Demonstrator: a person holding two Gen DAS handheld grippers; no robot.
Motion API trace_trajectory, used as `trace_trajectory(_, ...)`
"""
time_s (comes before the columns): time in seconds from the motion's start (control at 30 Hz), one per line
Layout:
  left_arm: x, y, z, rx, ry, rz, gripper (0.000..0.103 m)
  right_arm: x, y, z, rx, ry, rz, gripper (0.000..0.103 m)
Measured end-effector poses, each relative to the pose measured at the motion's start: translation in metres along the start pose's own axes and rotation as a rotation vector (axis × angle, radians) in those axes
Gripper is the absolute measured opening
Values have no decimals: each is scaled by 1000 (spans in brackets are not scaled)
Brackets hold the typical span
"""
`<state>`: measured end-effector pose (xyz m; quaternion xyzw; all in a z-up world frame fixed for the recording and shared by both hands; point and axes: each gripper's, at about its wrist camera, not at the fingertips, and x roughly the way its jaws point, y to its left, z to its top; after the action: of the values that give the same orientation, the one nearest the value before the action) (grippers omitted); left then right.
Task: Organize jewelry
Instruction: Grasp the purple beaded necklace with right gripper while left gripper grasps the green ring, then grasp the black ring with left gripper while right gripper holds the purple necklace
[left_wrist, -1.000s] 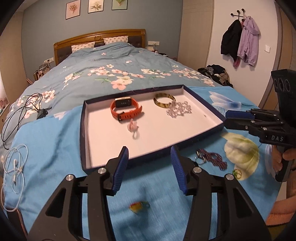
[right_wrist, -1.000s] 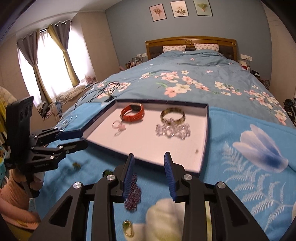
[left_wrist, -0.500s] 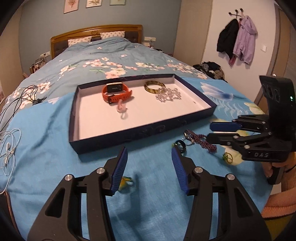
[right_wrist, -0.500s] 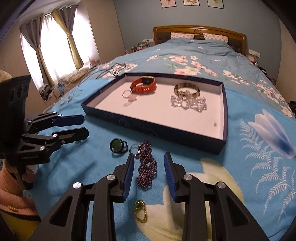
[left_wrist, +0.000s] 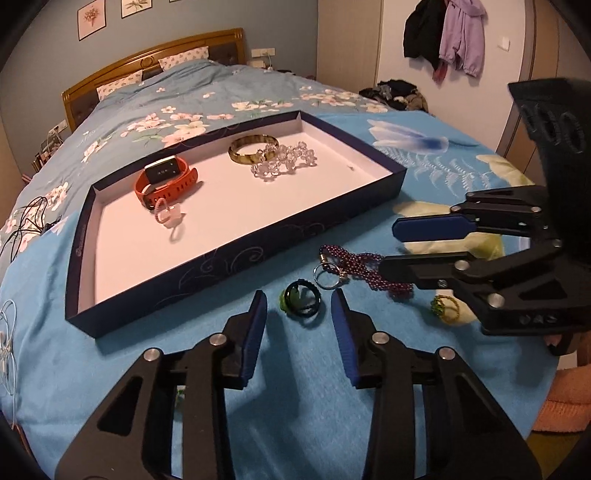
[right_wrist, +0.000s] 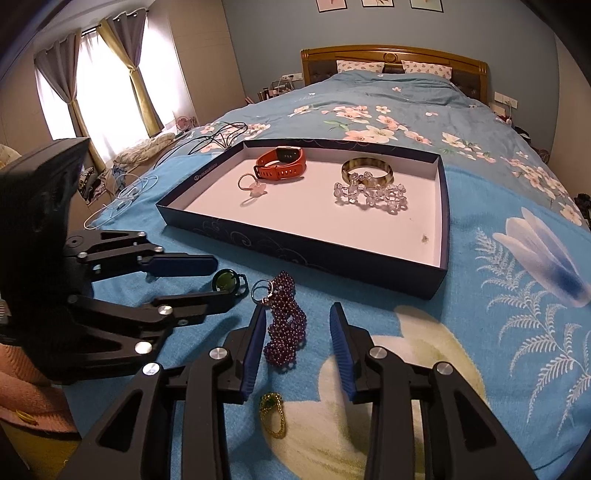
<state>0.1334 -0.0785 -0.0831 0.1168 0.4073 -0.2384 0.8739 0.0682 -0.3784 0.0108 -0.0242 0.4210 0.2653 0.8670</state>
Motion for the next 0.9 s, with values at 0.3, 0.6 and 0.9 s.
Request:
trace_trajectory(0.3,-7,9,-4,-30,-30,-12,22,1,2,0,-14,6,23,35)
trace_trajectory(0.6,-22,21,-14,-76,-54,-52,22,15,9,3,-55,68,4,14)
trace_trajectory(0.9,-32,26,-20,-91,-73,-73,22,-1,9,5,-55,0,-10,6)
